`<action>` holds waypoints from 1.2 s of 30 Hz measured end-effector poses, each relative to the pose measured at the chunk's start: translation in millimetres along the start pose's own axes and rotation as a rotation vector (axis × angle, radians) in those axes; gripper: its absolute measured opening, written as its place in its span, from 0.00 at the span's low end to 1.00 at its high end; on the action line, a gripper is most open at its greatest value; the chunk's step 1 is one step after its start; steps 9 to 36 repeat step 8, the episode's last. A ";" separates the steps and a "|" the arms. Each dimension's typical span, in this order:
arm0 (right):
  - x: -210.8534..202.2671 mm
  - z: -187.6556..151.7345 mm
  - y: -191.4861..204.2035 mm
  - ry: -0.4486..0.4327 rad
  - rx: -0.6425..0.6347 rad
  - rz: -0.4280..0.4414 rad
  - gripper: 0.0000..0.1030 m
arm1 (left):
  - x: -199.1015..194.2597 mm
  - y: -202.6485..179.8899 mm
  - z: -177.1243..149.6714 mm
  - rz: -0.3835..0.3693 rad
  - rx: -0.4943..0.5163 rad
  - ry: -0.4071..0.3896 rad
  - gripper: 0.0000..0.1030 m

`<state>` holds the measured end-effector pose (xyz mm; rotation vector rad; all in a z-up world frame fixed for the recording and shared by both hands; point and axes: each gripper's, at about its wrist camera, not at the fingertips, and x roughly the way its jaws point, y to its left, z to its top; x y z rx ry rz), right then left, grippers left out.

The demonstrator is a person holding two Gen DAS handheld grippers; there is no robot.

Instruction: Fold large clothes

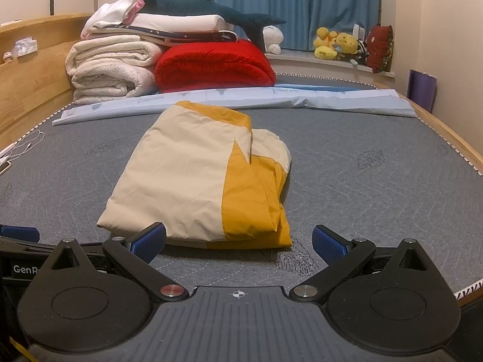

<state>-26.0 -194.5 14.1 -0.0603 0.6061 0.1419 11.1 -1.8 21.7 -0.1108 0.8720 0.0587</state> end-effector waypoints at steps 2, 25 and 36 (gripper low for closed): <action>0.2 -0.5 -0.8 0.001 0.000 0.001 0.99 | -0.1 0.1 0.3 0.000 0.000 0.000 1.00; 0.7 -0.1 -2.0 0.004 -0.001 0.001 0.99 | 0.3 -0.5 -0.5 0.000 0.000 0.002 1.00; 0.7 -0.1 -2.0 0.004 -0.001 0.001 0.99 | 0.3 -0.5 -0.5 0.000 0.000 0.002 1.00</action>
